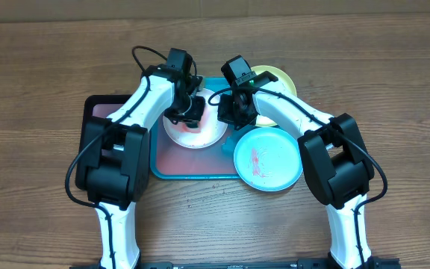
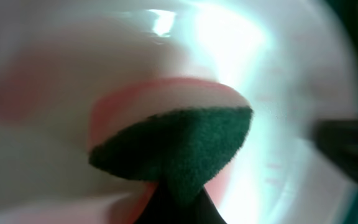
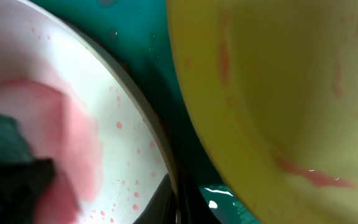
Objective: Clean dirty plates on tray and stack at the side
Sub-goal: 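Scrub the white plate with the sponge while the right gripper holds it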
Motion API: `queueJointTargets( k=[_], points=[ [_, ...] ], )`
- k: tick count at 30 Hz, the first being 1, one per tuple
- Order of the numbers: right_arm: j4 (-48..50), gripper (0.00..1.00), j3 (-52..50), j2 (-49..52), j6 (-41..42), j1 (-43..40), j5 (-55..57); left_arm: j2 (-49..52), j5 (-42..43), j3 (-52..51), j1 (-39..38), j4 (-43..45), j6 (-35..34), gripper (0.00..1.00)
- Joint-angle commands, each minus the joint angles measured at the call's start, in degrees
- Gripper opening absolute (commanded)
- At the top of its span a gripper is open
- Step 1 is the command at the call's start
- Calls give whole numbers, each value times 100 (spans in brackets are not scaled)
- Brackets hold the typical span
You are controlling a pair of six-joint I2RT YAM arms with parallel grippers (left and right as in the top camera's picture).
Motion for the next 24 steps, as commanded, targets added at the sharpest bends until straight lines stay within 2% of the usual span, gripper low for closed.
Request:
queueJointTargets(
  k=[1, 9, 11, 13, 15, 18, 21, 24],
  points=[
    [140, 4, -2, 103, 133, 127, -289, 407, 2116, -221, -273, -57, 629, 4],
    [140, 4, -2, 103, 133, 127, -289, 407, 2269, -214, -271, -271, 680, 4],
    [136, 4, -2, 103, 131, 127, -289, 407, 1934, -199, -221, -297, 675, 4],
    [120, 4, -2, 103, 131, 127, -289, 407, 1027, -111, -129, -481, 356, 4],
    [122, 4, -2, 103, 131, 127, -286, 407, -299, 50, 0, -839, -240, 4],
    [144, 4, -2, 103, 131, 127, -286, 407, -1766, 304, 146, -1362, -938, 4],
    [149, 4, -2, 103, 131, 127, -284, 407, -2907, 531, 184, -1665, -1163, 4],
    [140, 4, -2, 103, 131, 127, -278, 407, -3615, 660, 131, -1637, -1189, 4]
  ],
)
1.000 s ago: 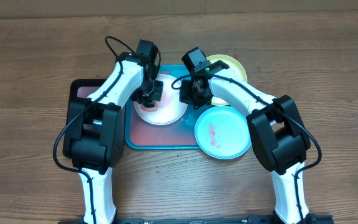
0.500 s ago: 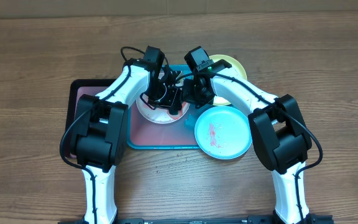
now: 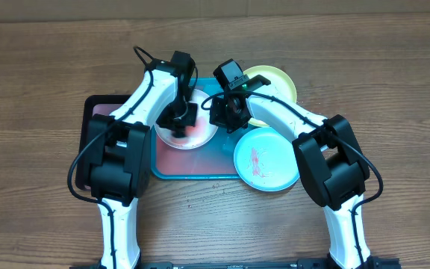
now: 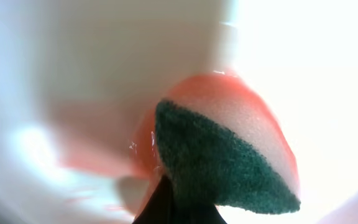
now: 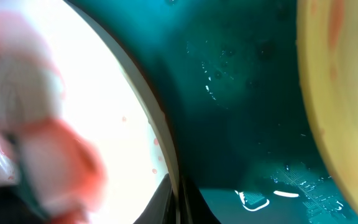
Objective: Clean dirty plates on tray and stack at the side
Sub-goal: 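Scrub the white plate with the sponge while the right gripper holds it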
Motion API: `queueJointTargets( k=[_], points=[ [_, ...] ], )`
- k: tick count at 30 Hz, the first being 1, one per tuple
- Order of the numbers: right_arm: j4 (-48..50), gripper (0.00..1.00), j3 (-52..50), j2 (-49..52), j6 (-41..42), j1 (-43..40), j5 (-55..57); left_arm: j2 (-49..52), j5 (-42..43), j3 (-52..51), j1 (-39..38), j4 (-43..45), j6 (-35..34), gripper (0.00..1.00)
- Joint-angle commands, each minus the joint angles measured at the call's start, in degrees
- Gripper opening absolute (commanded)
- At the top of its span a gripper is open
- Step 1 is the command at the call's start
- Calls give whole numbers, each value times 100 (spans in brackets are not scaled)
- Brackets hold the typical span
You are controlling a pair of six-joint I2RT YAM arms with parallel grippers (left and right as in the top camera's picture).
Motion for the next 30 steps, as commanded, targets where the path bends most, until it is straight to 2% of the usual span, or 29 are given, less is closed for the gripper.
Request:
queueJointTargets(
  k=[1, 6, 9, 13, 15, 22, 26, 30],
  points=[
    [-24, 4, 9, 61, 4, -59, 7, 190, -2122, 94, 72, 133, -402, 4],
    [-46, 4, 9, 61, 4, -59, 4, 190, -2090, 83, -107, 796, -400, 4],
    [-83, 4, 9, 61, 2, -57, 7, 190, -1720, 83, -249, 1261, -243, 4],
    [-92, 4, 9, 61, 0, -57, 7, 190, -623, 83, -387, 1816, 396, 4],
    [-96, 4, 9, 61, -20, -57, 7, 190, 382, 83, -468, 1934, 828, 4],
    [-120, 4, 9, 61, -20, -59, 9, 190, 1982, 83, -538, 1130, 1895, 4],
    [-109, 4, 9, 61, -20, -59, 9, 190, 1923, 83, -457, 404, 2354, 4],
    [-114, 4, 9, 61, -20, -59, 7, 190, 1045, 83, -275, 219, 2068, 4]
  ],
)
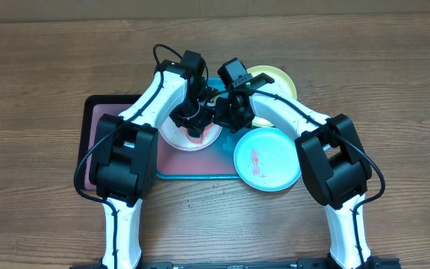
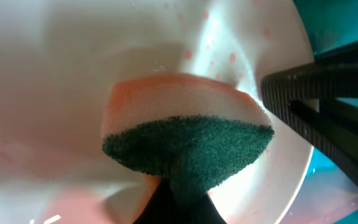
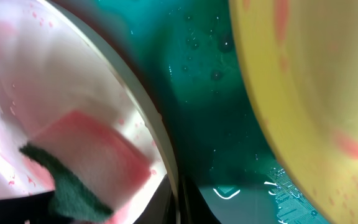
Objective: Clean dirty plates on tray and stack at the side
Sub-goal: 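Scrub the white plate with the sponge while the right gripper holds it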
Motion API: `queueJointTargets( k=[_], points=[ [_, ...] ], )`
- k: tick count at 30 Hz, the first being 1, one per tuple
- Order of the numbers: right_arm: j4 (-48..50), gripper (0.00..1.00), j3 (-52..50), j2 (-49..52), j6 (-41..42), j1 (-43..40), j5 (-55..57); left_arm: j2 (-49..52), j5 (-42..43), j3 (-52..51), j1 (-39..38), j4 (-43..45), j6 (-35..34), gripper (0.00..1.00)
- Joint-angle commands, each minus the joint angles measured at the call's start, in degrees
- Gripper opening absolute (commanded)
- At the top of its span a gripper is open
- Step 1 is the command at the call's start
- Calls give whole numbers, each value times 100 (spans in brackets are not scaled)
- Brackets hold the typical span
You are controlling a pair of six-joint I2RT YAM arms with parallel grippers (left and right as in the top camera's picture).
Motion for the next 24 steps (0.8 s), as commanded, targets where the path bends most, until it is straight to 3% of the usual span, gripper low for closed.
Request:
queueJointTargets(
  k=[1, 7, 11, 18, 24],
  points=[
    [72, 4, 9, 61, -13, 35, 57, 136, -579, 15, 120, -55, -72, 4],
    [61, 4, 9, 61, -15, 35, 61, 136, -3359, 15, 345, -50, -2450, 4],
    [61, 4, 9, 61, -15, 35, 61, 136, -4015, 15, 343, 31, -3088, 4],
    [59, 4, 9, 61, -37, 35, 83, 136, -3265, 15, 149, 446, -3016, 4],
    [59, 4, 9, 61, -57, 28, 105, 136, -872, 7, -9, 367, -1086, 4]
  ],
)
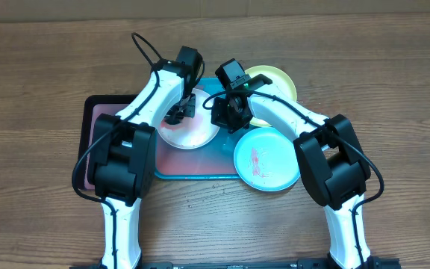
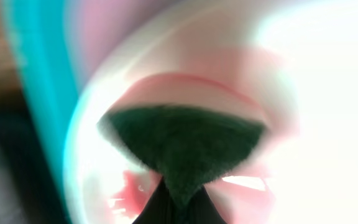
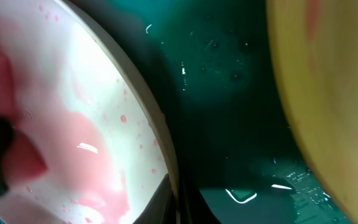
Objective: Clean dirty plates on tray and stack at the side
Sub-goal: 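Scrub the white plate with the sponge while the right gripper holds it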
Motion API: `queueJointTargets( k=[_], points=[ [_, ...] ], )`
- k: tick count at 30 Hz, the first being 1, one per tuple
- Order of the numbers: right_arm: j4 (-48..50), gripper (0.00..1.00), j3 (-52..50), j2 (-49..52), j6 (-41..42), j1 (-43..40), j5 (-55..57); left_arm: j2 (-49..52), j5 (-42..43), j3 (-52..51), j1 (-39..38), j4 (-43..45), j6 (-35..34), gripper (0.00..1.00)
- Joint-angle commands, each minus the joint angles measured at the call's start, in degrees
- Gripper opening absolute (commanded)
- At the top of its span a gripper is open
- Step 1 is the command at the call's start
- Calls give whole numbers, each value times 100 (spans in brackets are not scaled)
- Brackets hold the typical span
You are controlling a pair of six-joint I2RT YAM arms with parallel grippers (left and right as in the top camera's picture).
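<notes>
A white plate (image 1: 189,133) smeared with pink lies on the teal tray (image 1: 222,161). My left gripper (image 1: 179,112) is shut on a sponge (image 2: 185,143), green scouring side up and pink below, pressed on the plate's far left part near its rim. My right gripper (image 1: 225,119) is shut on the white plate's right rim (image 3: 160,134). A yellow plate (image 1: 275,81) with pink streaks lies at the tray's far right corner. In front of it a light blue plate (image 1: 267,158) with a pink smear overlaps the tray's right edge.
A dark tray (image 1: 95,142) with a pinkish inside sits left of the teal tray, partly under my left arm. Wet film shines on the teal tray (image 3: 241,124) between the white and yellow plates. Bare wooden table (image 1: 43,75) surrounds everything.
My left gripper has moved with the sponge from the white plate's right part, close to the right gripper, to its far left part by the rim. The right gripper still clamps the rim.
The left gripper pressed the sponge on the white plate's middle while the right gripper held its right rim. Then the sponge was at the plate's left, then at its right beside the right gripper, and now at the far left. Pink smears remain on the plate.
</notes>
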Motion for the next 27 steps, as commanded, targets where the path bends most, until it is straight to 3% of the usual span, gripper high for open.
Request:
queueJointTargets(
  k=[1, 3, 8, 13, 17, 23, 27],
  points=[
    [-20, 4, 9, 59, -81, -26, 101, 133, 1574, -28, -122, -129, 1268, 4],
    [-22, 4, 9, 59, -81, -31, 72, 133, 1318, -74, -129, -144, 1093, 4],
    [28, 4, 4, 59, -68, -192, -387, 133, 136, -118, 74, -70, -601, 4],
    [225, 4, -101, 59, 24, -367, -658, 133, 186, -120, 254, -103, -1495, 4],
    [236, 4, -105, 59, 31, -409, -656, 133, 168, -286, 90, -186, -1545, 4],
    [214, 4, -105, 59, 7, -409, -656, 92, 992, -343, 55, -326, -726, 4],
    [216, 4, -105, 59, -28, -409, -651, 33, 1067, -343, 146, -592, -337, 4]
  ],
)
